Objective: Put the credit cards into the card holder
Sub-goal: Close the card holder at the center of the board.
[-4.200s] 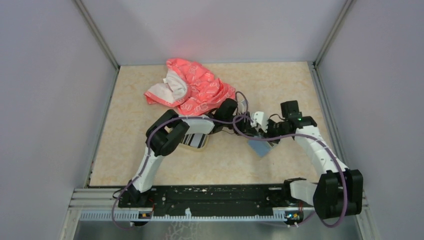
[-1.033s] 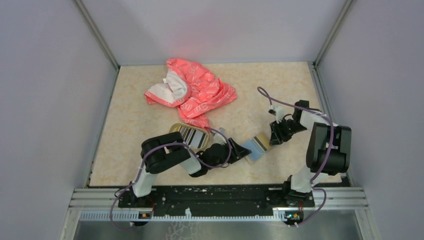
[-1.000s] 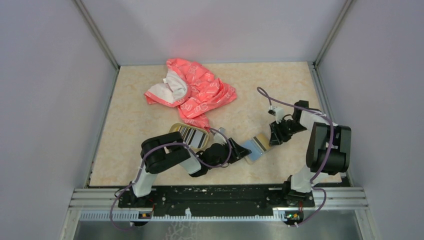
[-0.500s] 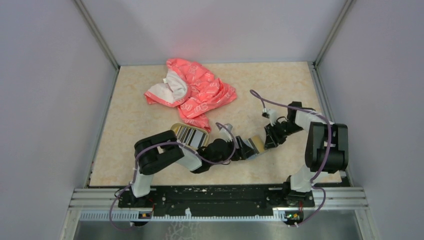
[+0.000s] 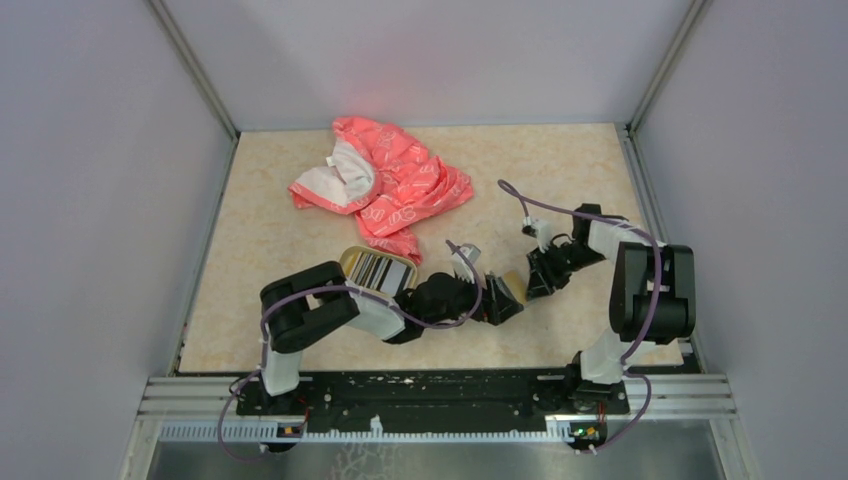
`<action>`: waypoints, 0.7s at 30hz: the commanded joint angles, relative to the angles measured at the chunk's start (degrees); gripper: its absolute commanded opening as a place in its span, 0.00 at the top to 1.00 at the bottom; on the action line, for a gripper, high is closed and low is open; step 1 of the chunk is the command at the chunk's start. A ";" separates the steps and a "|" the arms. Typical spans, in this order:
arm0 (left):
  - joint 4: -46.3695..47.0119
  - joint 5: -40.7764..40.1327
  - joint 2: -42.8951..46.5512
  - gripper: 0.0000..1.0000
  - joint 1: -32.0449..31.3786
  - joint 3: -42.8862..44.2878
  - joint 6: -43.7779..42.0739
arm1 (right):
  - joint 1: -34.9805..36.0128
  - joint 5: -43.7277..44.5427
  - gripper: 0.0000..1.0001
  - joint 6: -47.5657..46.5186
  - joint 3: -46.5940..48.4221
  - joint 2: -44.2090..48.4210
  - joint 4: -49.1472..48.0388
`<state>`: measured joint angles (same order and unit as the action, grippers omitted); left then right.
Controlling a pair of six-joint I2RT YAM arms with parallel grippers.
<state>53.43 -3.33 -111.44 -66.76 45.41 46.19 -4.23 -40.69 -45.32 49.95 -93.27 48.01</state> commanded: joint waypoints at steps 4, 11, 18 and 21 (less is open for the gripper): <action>11.88 8.78 -1.97 0.03 2.33 0.60 -3.74 | 0.54 -1.73 0.63 0.06 1.20 -0.13 -0.20; 8.76 10.97 -4.25 0.26 3.77 4.22 -2.42 | 0.54 -1.08 0.63 0.64 1.16 0.67 -0.84; 8.68 10.14 -6.60 0.51 5.50 3.55 0.55 | 0.37 2.74 0.62 3.31 0.35 5.87 -4.51; 7.24 9.69 -7.36 0.53 5.97 4.24 0.27 | -0.30 4.89 0.60 4.71 0.00 9.43 -6.30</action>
<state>60.71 6.33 -117.25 -61.54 48.66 45.93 -4.27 -38.11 -42.78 49.89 -90.08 45.47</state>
